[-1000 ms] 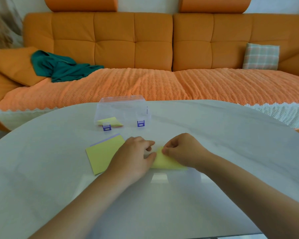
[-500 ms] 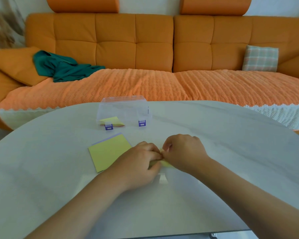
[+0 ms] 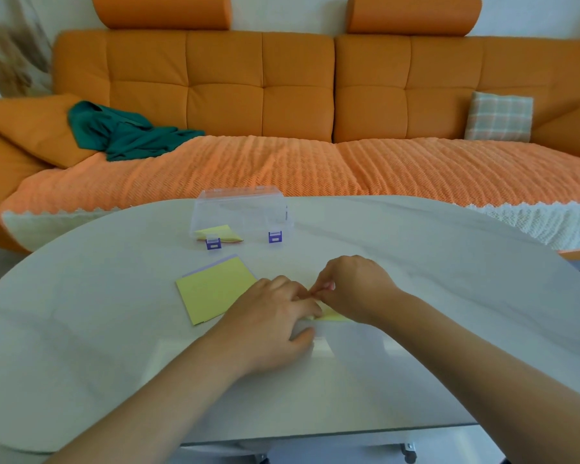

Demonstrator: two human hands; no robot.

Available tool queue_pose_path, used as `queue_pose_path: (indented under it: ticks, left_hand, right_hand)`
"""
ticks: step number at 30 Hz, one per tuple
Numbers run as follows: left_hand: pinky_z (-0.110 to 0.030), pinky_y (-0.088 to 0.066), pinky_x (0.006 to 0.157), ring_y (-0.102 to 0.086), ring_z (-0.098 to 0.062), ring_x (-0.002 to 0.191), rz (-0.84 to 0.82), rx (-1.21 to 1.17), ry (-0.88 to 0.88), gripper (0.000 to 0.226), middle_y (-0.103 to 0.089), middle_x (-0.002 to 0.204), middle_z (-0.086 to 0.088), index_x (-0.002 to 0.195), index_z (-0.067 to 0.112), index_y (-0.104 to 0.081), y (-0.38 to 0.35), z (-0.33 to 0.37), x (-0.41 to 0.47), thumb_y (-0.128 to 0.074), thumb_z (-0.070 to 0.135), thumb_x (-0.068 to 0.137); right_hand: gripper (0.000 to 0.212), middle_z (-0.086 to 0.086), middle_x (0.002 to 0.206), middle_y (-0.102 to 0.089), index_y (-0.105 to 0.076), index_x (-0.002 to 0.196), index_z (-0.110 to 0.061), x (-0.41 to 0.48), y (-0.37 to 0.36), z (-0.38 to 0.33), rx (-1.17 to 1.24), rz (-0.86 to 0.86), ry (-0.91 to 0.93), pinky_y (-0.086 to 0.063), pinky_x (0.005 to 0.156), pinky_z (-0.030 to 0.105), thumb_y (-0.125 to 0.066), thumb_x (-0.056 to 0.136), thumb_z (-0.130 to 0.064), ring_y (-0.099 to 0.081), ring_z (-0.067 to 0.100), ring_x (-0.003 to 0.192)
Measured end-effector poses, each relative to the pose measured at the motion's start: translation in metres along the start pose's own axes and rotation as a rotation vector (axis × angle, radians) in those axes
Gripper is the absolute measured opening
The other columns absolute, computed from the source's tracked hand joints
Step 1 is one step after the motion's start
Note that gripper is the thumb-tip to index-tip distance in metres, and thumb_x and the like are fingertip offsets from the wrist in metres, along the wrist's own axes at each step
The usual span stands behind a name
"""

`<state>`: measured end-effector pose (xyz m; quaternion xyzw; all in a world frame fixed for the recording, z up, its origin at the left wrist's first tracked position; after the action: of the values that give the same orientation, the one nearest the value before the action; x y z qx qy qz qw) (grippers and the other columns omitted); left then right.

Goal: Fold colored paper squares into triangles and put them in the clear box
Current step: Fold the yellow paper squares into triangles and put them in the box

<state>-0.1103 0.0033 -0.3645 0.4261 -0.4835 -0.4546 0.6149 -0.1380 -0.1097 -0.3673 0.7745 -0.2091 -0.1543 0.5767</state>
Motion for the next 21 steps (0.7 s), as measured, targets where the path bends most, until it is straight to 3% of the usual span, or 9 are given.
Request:
queue_pose_path:
  ticks: [4, 7, 10, 14, 21]
  left_hand:
    - [-0.028, -0.026, 0.109, -0.042, -0.016, 0.123, 0.028, 0.142, -0.073, 0.044, -0.057, 0.125, 0.008, 0.119, 0.031, -0.068, 0.006, 0.013, -0.006, -0.038, 0.042, 0.088]
    - [-0.033, -0.041, 0.099, -0.044, -0.016, 0.119, -0.034, 0.072, -0.079, 0.042, -0.054, 0.128, 0.006, 0.11, 0.016, -0.068, -0.004, 0.021, -0.011, -0.036, 0.036, 0.091]
    - [-0.035, -0.048, 0.091, -0.043, -0.014, 0.121, -0.063, 0.012, -0.032, 0.039, -0.051, 0.135, 0.004, 0.119, 0.012, -0.063, -0.013, 0.021, -0.015, -0.04, 0.032, 0.094]
    - [-0.032, -0.044, 0.097, -0.042, -0.013, 0.125, -0.039, -0.027, -0.015, 0.045, -0.053, 0.138, 0.005, 0.13, 0.013, -0.06, -0.012, 0.021, -0.018, -0.043, 0.038, 0.097]
    - [-0.032, -0.043, 0.097, -0.045, -0.013, 0.119, 0.019, -0.098, 0.004, 0.042, -0.057, 0.128, 0.004, 0.13, 0.015, -0.061, -0.009, 0.018, -0.021, -0.046, 0.036, 0.097]
  right_hand:
    - [0.015, -0.017, 0.091, -0.07, -0.077, 0.088, -0.038, 0.0, -0.001, 0.003, 0.016, 0.008, -0.022, -0.044, 0.073, 0.026, -0.063, 0.089, -0.044, -0.062, 0.009, 0.087]
    - [0.015, -0.017, 0.094, -0.07, -0.076, 0.089, -0.04, -0.001, -0.001, 0.004, 0.017, 0.004, -0.029, -0.042, 0.074, 0.025, -0.061, 0.087, -0.035, -0.061, 0.009, 0.088]
    - [0.016, -0.017, 0.097, -0.071, -0.075, 0.091, -0.04, -0.003, -0.001, 0.004, 0.021, 0.01, -0.028, -0.039, 0.075, 0.024, -0.06, 0.088, -0.035, -0.06, 0.008, 0.088]
    - [0.018, -0.016, 0.099, -0.07, -0.075, 0.095, -0.039, -0.004, 0.0, 0.001, 0.004, 0.037, 0.0, -0.036, 0.076, 0.024, -0.058, 0.091, -0.035, -0.053, 0.006, 0.082]
    - [0.023, -0.012, 0.102, -0.066, -0.075, 0.103, -0.038, -0.01, 0.0, -0.003, -0.04, 0.079, 0.038, -0.038, 0.076, 0.028, -0.053, 0.095, -0.037, -0.055, 0.011, 0.085]
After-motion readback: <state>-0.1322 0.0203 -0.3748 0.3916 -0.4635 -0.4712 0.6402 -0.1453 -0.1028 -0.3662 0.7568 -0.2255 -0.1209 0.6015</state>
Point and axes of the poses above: each hand's wrist, its own x-axis towards the middle knuckle, its own y-axis out of the back of the hand, z = x × y, the point moved 10 cm from there along x, towards the middle knuckle
